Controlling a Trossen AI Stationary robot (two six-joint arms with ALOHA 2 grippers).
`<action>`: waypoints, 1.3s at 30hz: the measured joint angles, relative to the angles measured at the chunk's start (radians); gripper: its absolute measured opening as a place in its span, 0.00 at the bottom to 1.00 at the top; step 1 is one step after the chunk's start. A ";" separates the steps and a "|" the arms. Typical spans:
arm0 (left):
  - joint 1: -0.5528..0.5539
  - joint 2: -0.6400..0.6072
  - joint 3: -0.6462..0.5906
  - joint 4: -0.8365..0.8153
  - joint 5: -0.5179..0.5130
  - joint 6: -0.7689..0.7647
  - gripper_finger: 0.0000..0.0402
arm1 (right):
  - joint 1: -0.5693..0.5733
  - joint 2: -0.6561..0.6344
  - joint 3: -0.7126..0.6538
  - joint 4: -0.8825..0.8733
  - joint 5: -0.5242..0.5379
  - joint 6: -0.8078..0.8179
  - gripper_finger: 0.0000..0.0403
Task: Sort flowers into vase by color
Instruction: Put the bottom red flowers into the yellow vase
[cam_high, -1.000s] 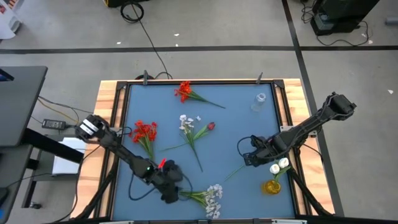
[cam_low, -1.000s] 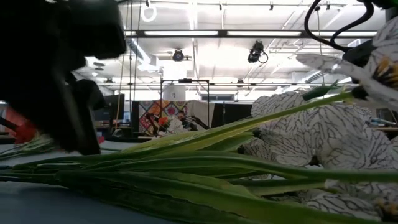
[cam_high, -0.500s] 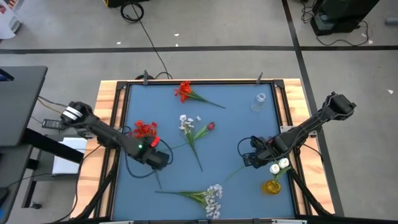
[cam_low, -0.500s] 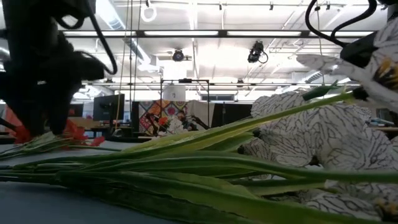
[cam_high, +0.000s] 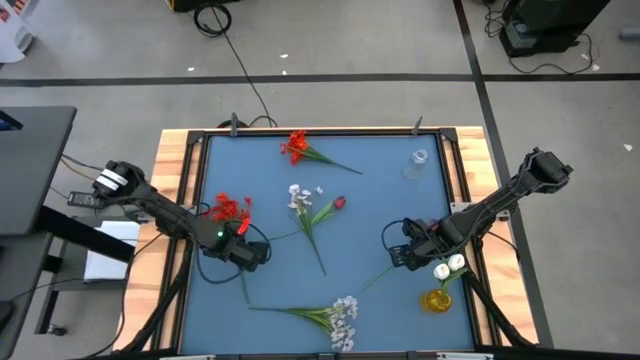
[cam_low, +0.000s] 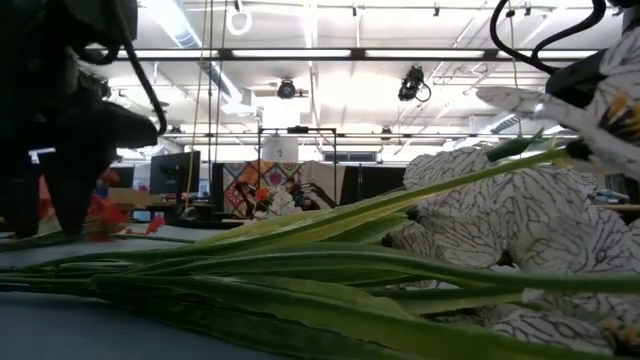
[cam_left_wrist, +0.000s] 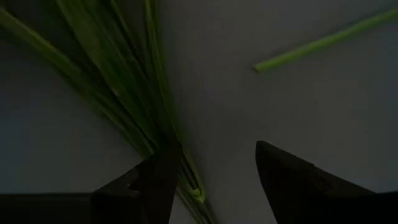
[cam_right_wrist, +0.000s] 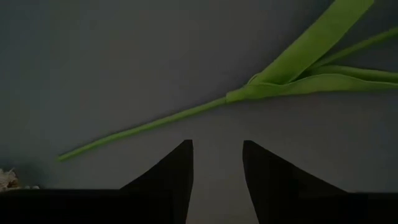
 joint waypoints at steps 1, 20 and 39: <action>0.000 0.000 0.010 -0.017 0.002 0.003 0.55 | 0.000 0.000 0.000 0.000 0.000 0.000 0.37; 0.007 0.004 -0.023 -0.127 -0.038 -0.018 0.45 | -0.001 0.000 0.000 -0.001 0.015 0.000 0.37; -0.033 -0.053 0.042 -0.070 -0.101 0.041 0.06 | -0.047 0.000 0.000 0.100 0.124 -0.163 0.37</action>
